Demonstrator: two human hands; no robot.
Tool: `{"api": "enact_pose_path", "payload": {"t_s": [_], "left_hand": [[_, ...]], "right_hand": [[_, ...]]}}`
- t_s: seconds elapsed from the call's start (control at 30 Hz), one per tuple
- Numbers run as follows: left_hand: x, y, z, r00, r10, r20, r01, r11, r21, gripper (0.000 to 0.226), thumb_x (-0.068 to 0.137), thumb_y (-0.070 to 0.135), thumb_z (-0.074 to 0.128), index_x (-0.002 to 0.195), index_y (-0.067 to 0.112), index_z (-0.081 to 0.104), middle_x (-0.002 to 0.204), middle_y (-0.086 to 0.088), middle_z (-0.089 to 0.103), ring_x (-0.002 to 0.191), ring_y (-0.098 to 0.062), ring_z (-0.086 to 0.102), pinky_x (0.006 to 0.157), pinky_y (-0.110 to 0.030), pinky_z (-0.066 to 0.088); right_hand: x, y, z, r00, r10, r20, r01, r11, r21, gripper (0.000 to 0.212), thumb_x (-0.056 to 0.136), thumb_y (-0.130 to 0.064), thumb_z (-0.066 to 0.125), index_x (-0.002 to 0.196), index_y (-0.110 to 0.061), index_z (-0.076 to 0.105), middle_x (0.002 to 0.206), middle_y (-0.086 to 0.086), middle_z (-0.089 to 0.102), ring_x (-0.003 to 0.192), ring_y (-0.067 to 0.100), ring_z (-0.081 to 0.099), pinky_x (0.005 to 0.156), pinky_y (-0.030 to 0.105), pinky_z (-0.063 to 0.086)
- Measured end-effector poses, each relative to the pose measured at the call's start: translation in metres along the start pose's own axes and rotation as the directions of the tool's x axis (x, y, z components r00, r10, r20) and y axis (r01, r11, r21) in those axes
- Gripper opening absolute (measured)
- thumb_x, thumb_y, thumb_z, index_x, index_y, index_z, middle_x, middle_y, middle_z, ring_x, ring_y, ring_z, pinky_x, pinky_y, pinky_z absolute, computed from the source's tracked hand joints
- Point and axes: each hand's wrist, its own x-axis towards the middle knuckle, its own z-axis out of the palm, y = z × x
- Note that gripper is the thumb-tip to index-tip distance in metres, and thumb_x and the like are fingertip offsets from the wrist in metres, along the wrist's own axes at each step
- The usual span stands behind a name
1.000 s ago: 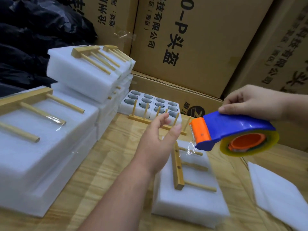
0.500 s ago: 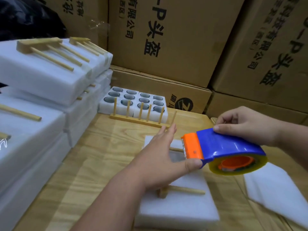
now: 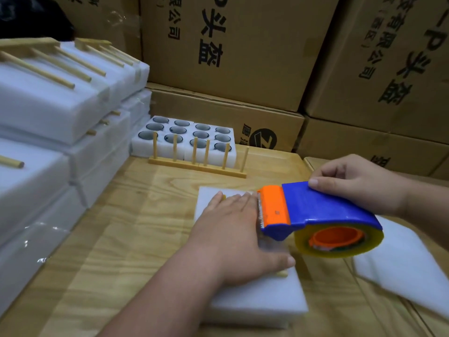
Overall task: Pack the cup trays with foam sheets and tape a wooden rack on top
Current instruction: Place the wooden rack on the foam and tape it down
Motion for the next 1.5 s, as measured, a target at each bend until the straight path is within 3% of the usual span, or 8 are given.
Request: {"api": "enact_pose_path", "payload": {"t_s": [0.17, 0.37, 0.53, 0.8, 0.9, 1.07, 1.33, 1.5], "left_hand": [[0.001, -0.001, 0.003, 0.998, -0.032, 0.06, 0.029, 0.998, 0.058, 0.116, 0.078, 0.088, 0.048, 0.164, 0.025, 0.002, 0.172, 0.008, 0.0, 0.156, -0.005, -0.004, 0.127, -0.037, -0.011], [0.0, -0.001, 0.004, 0.998, -0.037, 0.048, 0.035, 0.999, 0.039, 0.105, 0.084, 0.086, 0.041, 0.164, 0.028, 0.006, 0.172, 0.008, -0.002, 0.156, -0.006, -0.006, 0.125, -0.036, -0.014], [-0.002, 0.0, 0.002, 0.998, 0.005, 0.07, -0.005, 1.0, 0.009, 0.079, 0.09, 0.079, 0.038, 0.154, 0.061, -0.005, 0.172, 0.006, -0.001, 0.158, -0.012, -0.004, 0.125, -0.037, -0.016], [-0.005, 0.0, -0.006, 0.986, 0.036, 0.163, -0.033, 0.999, -0.024, 0.046, 0.094, 0.076, 0.036, 0.14, 0.068, 0.039, 0.172, 0.01, 0.0, 0.157, -0.014, -0.01, 0.123, -0.049, -0.018], [-0.005, 0.002, -0.007, 0.983, 0.017, 0.18, -0.012, 0.999, -0.03, 0.044, 0.095, 0.076, 0.036, 0.138, 0.07, 0.039, 0.171, 0.011, -0.001, 0.157, -0.014, -0.011, 0.124, -0.051, -0.014], [-0.005, 0.002, -0.008, 0.983, 0.008, 0.185, -0.003, 1.0, -0.028, 0.044, 0.095, 0.075, 0.035, 0.138, 0.07, 0.039, 0.171, 0.012, 0.0, 0.157, -0.014, -0.009, 0.124, -0.053, -0.012], [-0.004, 0.0, -0.006, 0.99, -0.014, 0.139, 0.031, 0.993, -0.118, 0.034, 0.101, 0.068, 0.034, 0.133, 0.072, 0.042, 0.171, 0.013, 0.006, 0.157, -0.011, -0.005, 0.125, -0.044, -0.01], [-0.005, -0.001, -0.005, 0.988, -0.019, 0.154, 0.035, 0.994, -0.106, 0.035, 0.101, 0.067, 0.034, 0.134, 0.071, 0.044, 0.171, 0.013, 0.004, 0.157, -0.011, -0.005, 0.126, -0.046, -0.008]], "right_hand": [[-0.016, 0.017, -0.015, 1.0, -0.001, -0.022, 0.001, 1.0, -0.002, 0.038, 0.087, -0.07, 0.059, 0.089, -0.037, 0.078, 0.083, 0.004, 0.077, 0.075, 0.024, 0.074, 0.06, 0.026, 0.057], [-0.046, 0.031, -0.043, 0.989, 0.12, -0.084, -0.12, 0.993, 0.01, 0.069, 0.066, -0.09, 0.063, 0.097, -0.031, 0.079, 0.083, 0.007, 0.078, 0.071, 0.024, 0.076, 0.058, 0.027, 0.061], [-0.058, 0.04, -0.046, 0.981, 0.171, -0.096, -0.172, 0.985, -0.005, 0.067, 0.072, -0.083, 0.068, 0.103, -0.024, 0.079, 0.081, 0.012, 0.078, 0.07, 0.031, 0.076, 0.055, 0.03, 0.059], [-0.04, 0.027, -0.031, 0.968, 0.24, 0.068, -0.208, 0.926, -0.315, 0.065, 0.069, -0.097, 0.048, 0.103, -0.046, 0.071, 0.086, -0.012, 0.076, 0.075, 0.011, 0.074, 0.063, 0.029, 0.062], [-0.025, 0.017, -0.025, 0.951, 0.284, 0.127, -0.213, 0.892, -0.399, 0.068, 0.063, -0.101, 0.043, 0.095, -0.047, 0.069, 0.084, -0.012, 0.075, 0.079, 0.013, 0.074, 0.068, 0.037, 0.063], [-0.007, 0.011, -0.021, 0.95, 0.258, 0.174, -0.156, 0.879, -0.45, 0.064, 0.065, -0.098, 0.042, 0.088, -0.044, 0.068, 0.083, -0.012, 0.073, 0.077, 0.01, 0.072, 0.065, 0.033, 0.06], [-0.048, 0.064, -0.064, 0.979, 0.202, 0.027, -0.181, 0.924, -0.337, 0.064, 0.085, -0.083, 0.051, 0.088, -0.024, 0.076, 0.07, 0.007, 0.072, 0.06, 0.023, 0.07, 0.049, 0.021, 0.052], [-0.046, 0.063, -0.053, 0.965, 0.26, 0.043, -0.227, 0.902, -0.368, 0.062, 0.083, -0.086, 0.049, 0.089, -0.03, 0.075, 0.075, 0.006, 0.073, 0.063, 0.019, 0.071, 0.058, 0.03, 0.059]]}}
